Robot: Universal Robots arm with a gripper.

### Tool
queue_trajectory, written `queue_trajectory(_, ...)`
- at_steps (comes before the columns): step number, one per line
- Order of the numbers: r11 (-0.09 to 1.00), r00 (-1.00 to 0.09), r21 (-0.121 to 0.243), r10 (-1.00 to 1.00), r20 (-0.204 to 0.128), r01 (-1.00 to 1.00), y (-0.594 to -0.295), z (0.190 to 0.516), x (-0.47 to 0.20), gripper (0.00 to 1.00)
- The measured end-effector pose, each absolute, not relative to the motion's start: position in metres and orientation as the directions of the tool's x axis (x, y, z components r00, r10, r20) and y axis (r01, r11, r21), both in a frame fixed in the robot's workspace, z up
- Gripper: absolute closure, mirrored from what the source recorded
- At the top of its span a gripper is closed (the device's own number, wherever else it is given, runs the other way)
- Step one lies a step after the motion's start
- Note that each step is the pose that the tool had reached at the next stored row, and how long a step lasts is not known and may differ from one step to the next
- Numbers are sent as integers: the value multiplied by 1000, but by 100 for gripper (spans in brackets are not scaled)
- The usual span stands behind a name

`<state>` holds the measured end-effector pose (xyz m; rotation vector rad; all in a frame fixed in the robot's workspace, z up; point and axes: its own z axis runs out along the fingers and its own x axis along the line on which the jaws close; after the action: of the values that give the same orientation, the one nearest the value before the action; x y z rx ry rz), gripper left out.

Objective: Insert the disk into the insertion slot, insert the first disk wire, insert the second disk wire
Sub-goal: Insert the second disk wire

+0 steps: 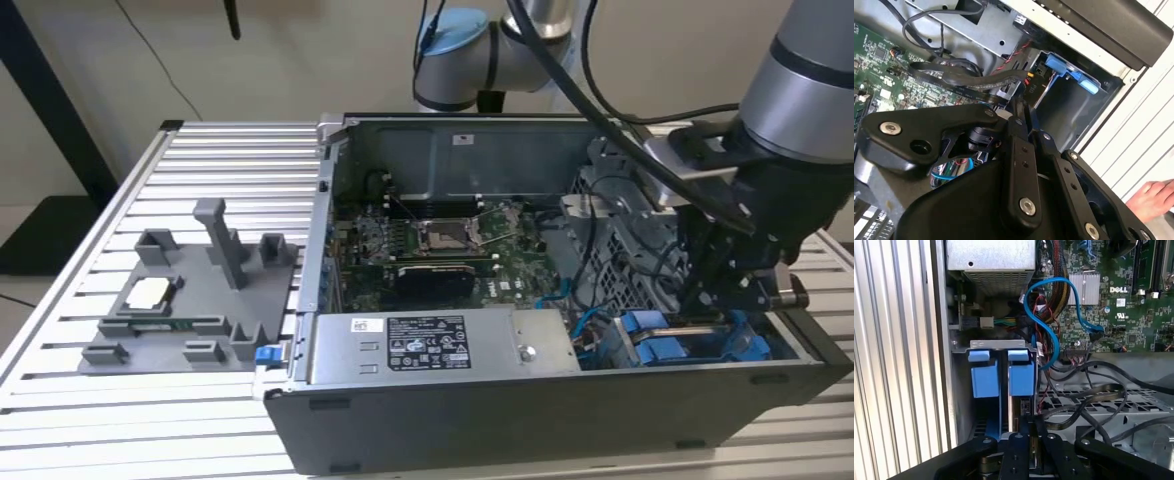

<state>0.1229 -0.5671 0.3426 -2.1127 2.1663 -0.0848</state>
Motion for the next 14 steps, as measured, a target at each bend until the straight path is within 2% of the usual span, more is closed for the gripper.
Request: queue_trajectory(14,24,-19,-121,-999,-43,-992,-567,332,126,84)
